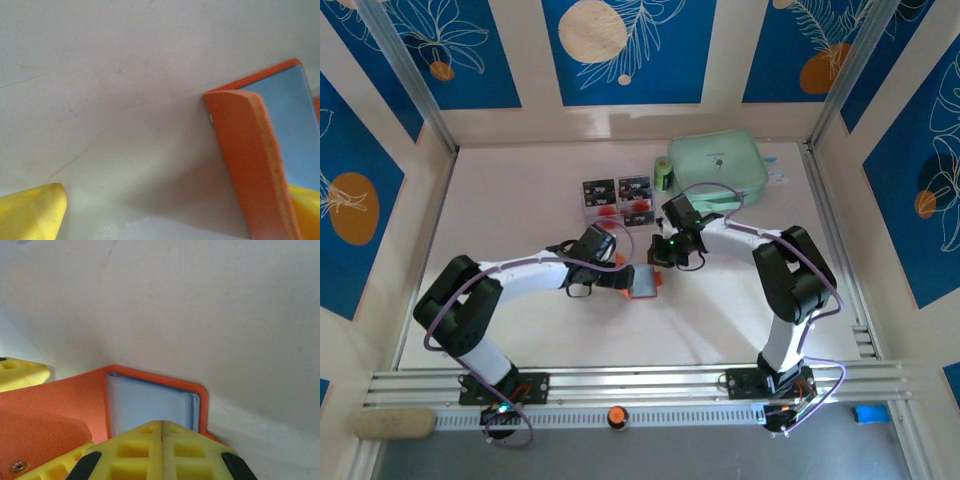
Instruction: Put the credit cards into the card holder
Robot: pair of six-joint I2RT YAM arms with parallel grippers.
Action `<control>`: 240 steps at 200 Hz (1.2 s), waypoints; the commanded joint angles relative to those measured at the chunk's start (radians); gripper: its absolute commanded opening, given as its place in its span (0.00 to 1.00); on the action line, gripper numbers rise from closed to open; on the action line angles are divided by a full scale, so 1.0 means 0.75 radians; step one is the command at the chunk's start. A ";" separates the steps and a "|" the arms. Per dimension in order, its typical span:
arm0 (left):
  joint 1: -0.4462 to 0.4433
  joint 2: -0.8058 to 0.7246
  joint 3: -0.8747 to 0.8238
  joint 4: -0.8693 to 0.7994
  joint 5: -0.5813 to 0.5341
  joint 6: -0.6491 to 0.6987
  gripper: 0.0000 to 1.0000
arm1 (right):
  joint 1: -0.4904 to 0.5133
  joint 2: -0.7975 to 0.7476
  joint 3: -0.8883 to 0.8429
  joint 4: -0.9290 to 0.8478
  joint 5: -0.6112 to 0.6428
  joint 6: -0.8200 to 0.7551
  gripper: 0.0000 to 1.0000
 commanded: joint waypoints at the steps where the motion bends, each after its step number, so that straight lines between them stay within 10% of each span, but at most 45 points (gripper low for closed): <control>1: 0.019 -0.010 -0.013 0.035 0.051 -0.018 1.00 | 0.006 0.029 0.011 0.018 -0.061 -0.018 0.00; 240: 0.021 -0.008 -0.041 0.086 0.108 -0.021 1.00 | 0.025 -0.021 -0.033 0.011 -0.046 -0.012 0.00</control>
